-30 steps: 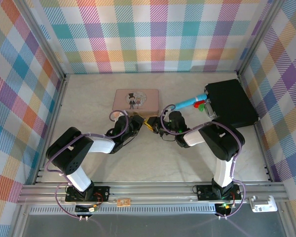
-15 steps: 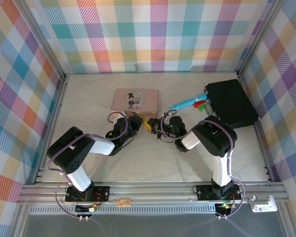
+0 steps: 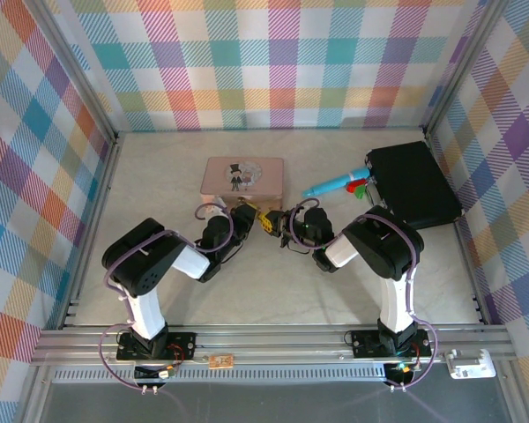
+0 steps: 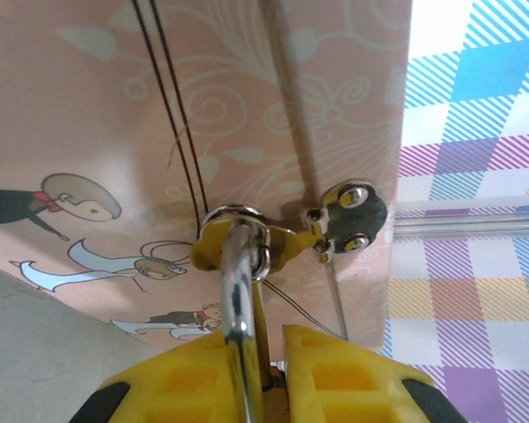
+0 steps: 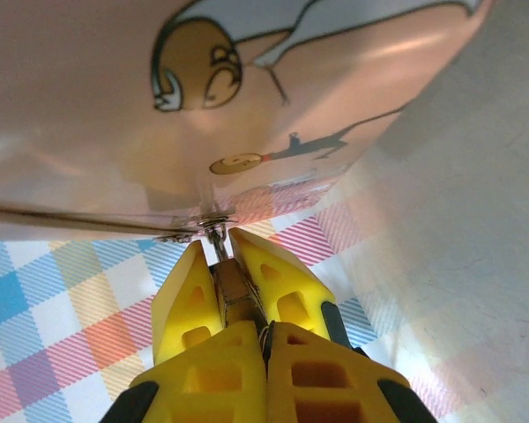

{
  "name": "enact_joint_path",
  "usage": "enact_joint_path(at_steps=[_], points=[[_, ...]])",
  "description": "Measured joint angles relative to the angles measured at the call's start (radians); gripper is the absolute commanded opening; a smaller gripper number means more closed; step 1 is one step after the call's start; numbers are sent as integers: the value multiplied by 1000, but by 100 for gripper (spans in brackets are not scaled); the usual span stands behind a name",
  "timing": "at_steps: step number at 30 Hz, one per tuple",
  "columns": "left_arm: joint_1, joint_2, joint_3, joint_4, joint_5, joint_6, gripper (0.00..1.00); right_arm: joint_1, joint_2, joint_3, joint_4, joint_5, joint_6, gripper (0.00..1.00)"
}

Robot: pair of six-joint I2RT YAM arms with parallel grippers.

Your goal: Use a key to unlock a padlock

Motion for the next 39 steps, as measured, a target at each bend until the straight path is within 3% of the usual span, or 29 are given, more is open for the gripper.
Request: enact_joint_path(at_steps=[2,5,11,14,20,29,39], points=[[-2,3,-8,14,3,4,0,0,-23,1,-48,-5,-6,16],[-11,3,-15,53,0,7,0,1,-80,1,-124,-13,-33,17],[-12,3,-14,82,-7,5,0,2,-104,4,-144,-30,-49,11],[-12,3,-14,82,-14,3,0,2,-104,4,-145,-30,-51,0],[-11,3,-14,85,-16,14,0,2,-87,5,-110,-29,-13,0],[-6,13,4,98,-38,185,0,1,-17,22,13,-12,165,0],[-1,52,72,150,-87,248,0,-13,-18,75,7,34,182,0]])
